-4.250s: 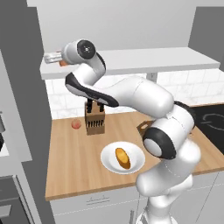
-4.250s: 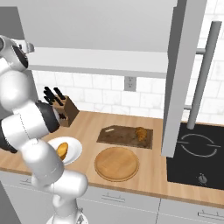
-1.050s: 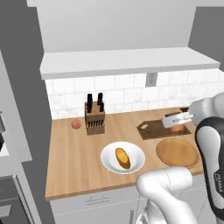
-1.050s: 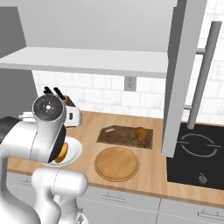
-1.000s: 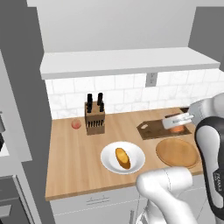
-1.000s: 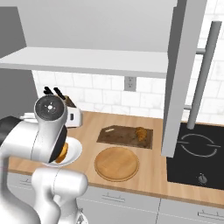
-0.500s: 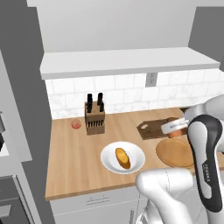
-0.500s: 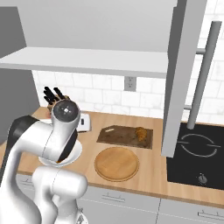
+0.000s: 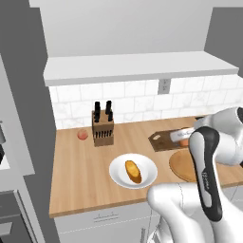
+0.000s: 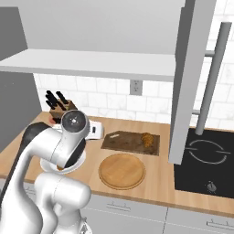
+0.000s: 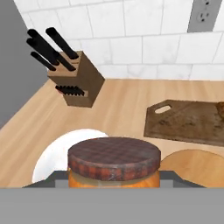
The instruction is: From the different types of pastries on the counter, select a croissant and place it on the cutting board. Then retrieve a jar of jam from the cabinet and place it alongside the croissant on the cutting board.
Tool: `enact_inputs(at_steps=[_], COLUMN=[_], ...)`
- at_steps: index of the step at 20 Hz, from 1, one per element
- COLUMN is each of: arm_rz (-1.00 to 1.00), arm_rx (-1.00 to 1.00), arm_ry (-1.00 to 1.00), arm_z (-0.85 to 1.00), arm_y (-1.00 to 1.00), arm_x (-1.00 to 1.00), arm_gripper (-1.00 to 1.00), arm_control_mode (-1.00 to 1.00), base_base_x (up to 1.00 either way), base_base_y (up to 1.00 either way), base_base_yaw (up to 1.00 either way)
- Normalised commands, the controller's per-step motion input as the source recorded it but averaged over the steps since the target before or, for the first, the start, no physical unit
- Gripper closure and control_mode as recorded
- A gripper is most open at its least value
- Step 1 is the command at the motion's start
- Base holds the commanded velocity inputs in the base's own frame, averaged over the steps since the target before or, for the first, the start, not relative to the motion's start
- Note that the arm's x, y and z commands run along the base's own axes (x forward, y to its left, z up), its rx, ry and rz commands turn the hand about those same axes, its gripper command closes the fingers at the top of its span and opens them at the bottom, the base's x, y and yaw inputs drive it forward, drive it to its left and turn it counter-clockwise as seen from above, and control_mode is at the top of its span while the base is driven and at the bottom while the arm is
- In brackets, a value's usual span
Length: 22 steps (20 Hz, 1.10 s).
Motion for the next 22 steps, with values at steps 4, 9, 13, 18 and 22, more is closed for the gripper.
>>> enact_inputs(at_steps=[4, 9, 13, 18, 22], arm_rz=[-0.33, -0.36, -0.35, -0.34, -0.27], arm_rx=[0.0, 0.0, 0.0, 0.0, 0.0], arm_ry=[-0.18, -0.13, -0.13, -0.13, -0.08], arm_z=[-0.67, -0.55, -0.52, -0.51, -0.31], arm_y=[-0.01, -0.07, -0.07, -0.09, -0.03], arm_x=[0.23, 0.38, 0.48, 0.54, 0.44], arm_gripper=[1.0, 1.0, 1.0, 1.0, 1.0], arm_control_mode=[-1.0, -1.0, -1.0, -1.0, -1.0], base_base_x=[0.0, 0.0, 0.0, 0.0, 0.0], base_base_y=[0.0, 0.0, 0.0, 0.0, 0.0], base_base_yaw=[0.0, 0.0, 0.0, 0.0, 0.0])
